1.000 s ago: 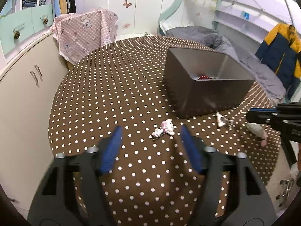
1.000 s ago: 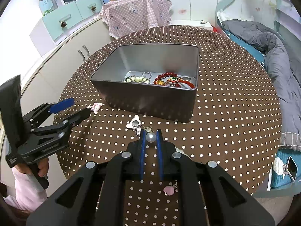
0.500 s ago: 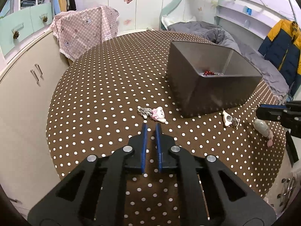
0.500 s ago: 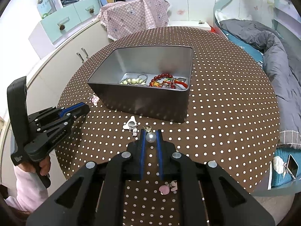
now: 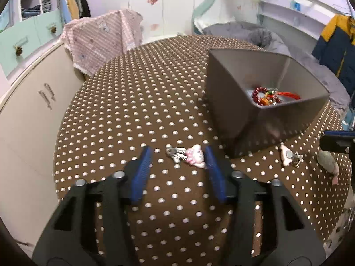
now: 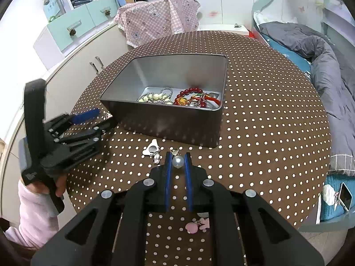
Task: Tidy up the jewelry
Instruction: 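Carry both charms over the grey box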
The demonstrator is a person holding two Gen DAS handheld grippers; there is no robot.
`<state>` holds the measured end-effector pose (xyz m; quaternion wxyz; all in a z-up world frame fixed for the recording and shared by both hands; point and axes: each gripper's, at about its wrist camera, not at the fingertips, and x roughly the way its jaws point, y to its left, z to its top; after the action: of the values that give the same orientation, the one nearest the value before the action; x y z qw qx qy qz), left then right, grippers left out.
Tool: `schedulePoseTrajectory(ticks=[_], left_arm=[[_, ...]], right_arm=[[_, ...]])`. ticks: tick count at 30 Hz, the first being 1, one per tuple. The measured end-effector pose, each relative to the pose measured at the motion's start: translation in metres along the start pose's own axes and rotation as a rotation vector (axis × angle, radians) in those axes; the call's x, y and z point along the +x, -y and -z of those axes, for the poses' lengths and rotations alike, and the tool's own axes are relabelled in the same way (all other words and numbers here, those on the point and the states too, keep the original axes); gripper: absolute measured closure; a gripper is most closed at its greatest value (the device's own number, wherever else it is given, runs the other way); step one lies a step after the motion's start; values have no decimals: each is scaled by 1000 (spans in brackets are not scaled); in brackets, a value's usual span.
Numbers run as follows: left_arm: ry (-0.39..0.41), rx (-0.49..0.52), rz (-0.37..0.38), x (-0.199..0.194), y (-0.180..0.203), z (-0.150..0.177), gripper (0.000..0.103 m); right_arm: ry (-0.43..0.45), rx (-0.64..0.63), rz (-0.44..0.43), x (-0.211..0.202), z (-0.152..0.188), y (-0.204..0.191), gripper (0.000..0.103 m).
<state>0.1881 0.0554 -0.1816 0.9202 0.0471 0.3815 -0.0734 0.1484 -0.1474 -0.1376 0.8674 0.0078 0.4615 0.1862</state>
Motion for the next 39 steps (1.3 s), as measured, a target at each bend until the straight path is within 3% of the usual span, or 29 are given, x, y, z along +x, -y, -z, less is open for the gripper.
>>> schedulePoseTrajectory(ticks=[2, 3, 20, 30, 39], left_arm=[[-6, 1, 20, -2, 1, 0, 81], [-6, 8, 13, -2, 3, 0, 81], [44, -3, 8, -37, 8, 9, 82], [141, 34, 24, -71, 20, -12, 82], [177, 61, 61, -73, 32, -33, 82]], right_arm=[[2, 7, 6, 0, -2, 3, 93], [3, 9, 9, 0, -2, 5, 93], [48, 1, 7, -15, -7, 3, 93], [90, -21, 14, -26, -21, -1, 93], [112, -21, 12, -25, -38, 3, 93]])
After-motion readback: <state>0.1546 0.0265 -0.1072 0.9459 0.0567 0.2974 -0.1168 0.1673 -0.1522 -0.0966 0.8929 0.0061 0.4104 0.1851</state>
